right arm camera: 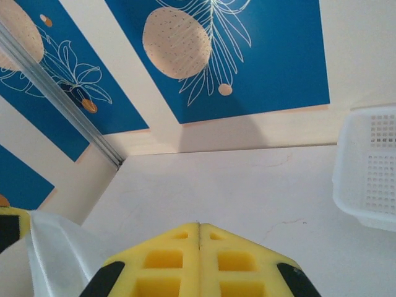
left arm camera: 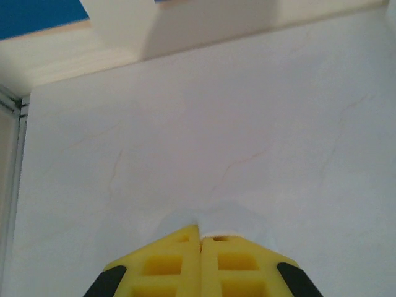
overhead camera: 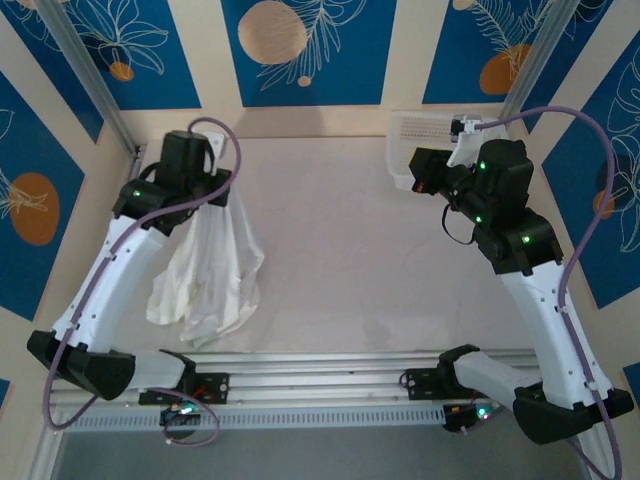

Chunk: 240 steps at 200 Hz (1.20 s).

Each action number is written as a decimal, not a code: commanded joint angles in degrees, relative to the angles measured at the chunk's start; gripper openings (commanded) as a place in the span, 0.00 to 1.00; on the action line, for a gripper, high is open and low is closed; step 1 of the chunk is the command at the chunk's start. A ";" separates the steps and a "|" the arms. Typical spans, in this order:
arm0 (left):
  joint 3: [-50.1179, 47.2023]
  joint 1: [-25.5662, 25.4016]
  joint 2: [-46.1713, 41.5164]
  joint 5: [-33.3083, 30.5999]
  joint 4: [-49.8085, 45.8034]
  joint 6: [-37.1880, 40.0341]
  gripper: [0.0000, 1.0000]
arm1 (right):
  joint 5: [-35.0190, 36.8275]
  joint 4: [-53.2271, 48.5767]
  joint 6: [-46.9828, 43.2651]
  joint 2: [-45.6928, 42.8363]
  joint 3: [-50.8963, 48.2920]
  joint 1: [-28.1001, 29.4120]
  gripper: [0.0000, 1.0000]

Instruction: Fold the inside-out t-shirt

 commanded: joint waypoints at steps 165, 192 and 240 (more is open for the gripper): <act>-38.48 0.85 -9.17 12.44 10.39 -23.72 0.68 | -16.16 1.95 8.98 7.50 -9.64 -1.24 0.48; -40.03 0.83 -4.18 11.11 13.85 -21.38 0.70 | -16.22 1.22 9.15 8.41 -9.56 -0.84 0.60; -39.01 1.13 2.27 -4.68 15.64 -21.50 0.72 | -15.75 0.22 10.28 7.08 -10.61 -0.37 0.61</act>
